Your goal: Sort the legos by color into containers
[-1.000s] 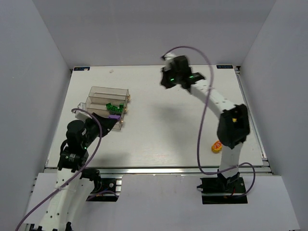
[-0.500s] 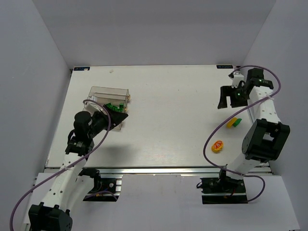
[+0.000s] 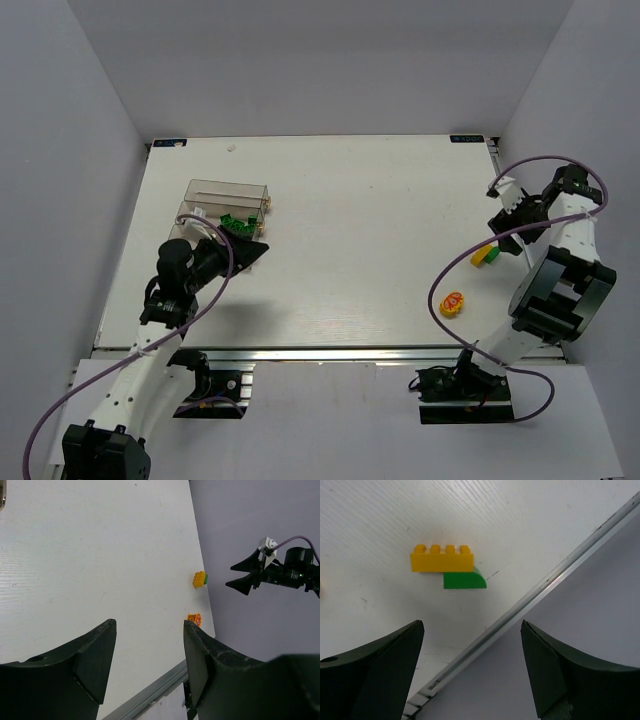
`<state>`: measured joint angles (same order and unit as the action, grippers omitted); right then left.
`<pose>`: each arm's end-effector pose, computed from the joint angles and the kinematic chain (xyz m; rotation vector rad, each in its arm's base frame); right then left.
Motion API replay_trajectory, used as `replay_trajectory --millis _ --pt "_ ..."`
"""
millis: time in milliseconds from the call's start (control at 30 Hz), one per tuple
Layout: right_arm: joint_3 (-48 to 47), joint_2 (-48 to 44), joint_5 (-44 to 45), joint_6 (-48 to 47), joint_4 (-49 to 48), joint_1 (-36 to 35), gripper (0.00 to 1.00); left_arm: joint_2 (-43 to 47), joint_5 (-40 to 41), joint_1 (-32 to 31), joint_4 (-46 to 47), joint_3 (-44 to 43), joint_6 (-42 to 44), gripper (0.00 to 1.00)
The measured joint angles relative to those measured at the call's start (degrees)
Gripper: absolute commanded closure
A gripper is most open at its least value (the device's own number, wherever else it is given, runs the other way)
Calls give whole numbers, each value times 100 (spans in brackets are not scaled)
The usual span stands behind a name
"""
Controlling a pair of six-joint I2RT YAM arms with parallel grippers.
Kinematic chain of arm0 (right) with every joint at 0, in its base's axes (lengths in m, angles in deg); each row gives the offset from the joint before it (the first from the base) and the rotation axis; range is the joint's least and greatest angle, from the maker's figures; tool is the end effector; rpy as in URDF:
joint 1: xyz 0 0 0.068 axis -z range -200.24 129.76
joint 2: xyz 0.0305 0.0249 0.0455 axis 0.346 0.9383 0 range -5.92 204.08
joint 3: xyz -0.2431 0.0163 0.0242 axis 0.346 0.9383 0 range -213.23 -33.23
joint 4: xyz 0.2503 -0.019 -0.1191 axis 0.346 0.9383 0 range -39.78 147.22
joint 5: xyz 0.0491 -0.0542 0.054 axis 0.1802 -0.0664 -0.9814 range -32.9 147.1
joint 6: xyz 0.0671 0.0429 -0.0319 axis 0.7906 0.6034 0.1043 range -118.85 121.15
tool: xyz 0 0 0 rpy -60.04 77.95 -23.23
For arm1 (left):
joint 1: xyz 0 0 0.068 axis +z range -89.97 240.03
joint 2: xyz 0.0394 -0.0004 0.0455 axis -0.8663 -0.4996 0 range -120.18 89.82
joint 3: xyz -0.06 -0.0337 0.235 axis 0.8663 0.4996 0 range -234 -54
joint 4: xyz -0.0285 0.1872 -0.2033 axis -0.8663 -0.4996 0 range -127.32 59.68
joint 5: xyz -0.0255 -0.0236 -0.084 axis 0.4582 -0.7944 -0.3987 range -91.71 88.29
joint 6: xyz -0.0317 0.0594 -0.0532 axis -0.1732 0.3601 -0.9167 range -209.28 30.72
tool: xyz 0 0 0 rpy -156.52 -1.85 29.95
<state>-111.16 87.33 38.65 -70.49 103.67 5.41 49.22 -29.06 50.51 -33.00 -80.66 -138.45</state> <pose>0.3304 -0.1321 0.2009 -1.1125 2.4147 -0.0884 0.2368 -0.0749 0.2211 -0.3303 1.9632 -1.1308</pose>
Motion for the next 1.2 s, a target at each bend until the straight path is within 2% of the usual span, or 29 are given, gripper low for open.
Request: replay_trajectory --millis 67,333,767,1200 --pt "-127 221 -28 -238 -26 -24 11 52 -9 0 17 74 -4 34" --pt "-468 1165 59 -398 -153 -173 11 -46 -35 0 61 184 4 32" --pt "-466 1423 350 -321 -297 -544 11 -1132 -186 0 588 129 81 32" --pt "-59 1502 608 -396 -299 -542 11 -1235 -184 0 841 42 114 31"
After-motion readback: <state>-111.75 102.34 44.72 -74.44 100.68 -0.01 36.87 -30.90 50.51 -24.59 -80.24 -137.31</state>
